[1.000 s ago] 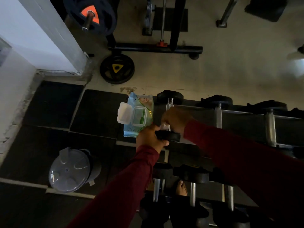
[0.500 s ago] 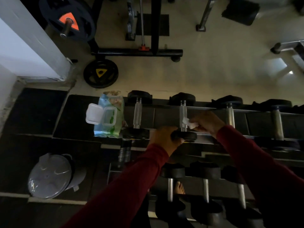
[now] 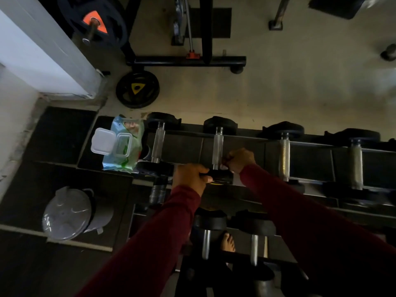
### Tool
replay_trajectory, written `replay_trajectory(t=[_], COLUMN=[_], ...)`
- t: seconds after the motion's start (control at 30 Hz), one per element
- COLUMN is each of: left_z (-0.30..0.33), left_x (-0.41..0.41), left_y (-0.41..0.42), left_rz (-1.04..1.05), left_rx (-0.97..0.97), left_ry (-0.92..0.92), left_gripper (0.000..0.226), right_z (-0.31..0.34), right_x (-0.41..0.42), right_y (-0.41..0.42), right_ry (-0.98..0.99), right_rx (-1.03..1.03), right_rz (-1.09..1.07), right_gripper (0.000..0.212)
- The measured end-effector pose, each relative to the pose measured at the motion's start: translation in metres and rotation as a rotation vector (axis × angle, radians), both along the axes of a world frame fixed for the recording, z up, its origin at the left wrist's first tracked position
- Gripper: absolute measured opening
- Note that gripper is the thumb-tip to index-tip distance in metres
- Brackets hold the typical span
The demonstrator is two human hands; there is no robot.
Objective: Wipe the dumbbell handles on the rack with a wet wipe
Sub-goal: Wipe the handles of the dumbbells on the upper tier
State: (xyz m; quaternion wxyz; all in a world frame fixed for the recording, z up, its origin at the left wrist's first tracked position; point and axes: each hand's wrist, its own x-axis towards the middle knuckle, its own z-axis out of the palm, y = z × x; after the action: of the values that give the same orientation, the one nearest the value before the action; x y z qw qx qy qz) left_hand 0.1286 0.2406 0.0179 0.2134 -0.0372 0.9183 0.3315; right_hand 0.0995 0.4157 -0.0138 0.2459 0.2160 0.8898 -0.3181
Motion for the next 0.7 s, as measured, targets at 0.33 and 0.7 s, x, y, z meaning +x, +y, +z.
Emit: replay_trajectory(t=[0.33, 0.7], left_z=[0.001, -0.003], left_x=[-0.003, 0.001], left_y=[-0.001, -0.006], left_rz=[0.032, 0.161], left_rx=[0.022, 0.054], left_ry=[-0.015, -0.026], left_gripper=[0.033, 0.04], right_z=[-0.004, 0.017], right_x=[0.008, 0.001], right_y=[0.0, -0.03], right_ry=[0.058, 0.178], right_rx=[-0.02, -0.038], right_rz=[-0.086, 0.038], right_gripper=[0.016, 0.013])
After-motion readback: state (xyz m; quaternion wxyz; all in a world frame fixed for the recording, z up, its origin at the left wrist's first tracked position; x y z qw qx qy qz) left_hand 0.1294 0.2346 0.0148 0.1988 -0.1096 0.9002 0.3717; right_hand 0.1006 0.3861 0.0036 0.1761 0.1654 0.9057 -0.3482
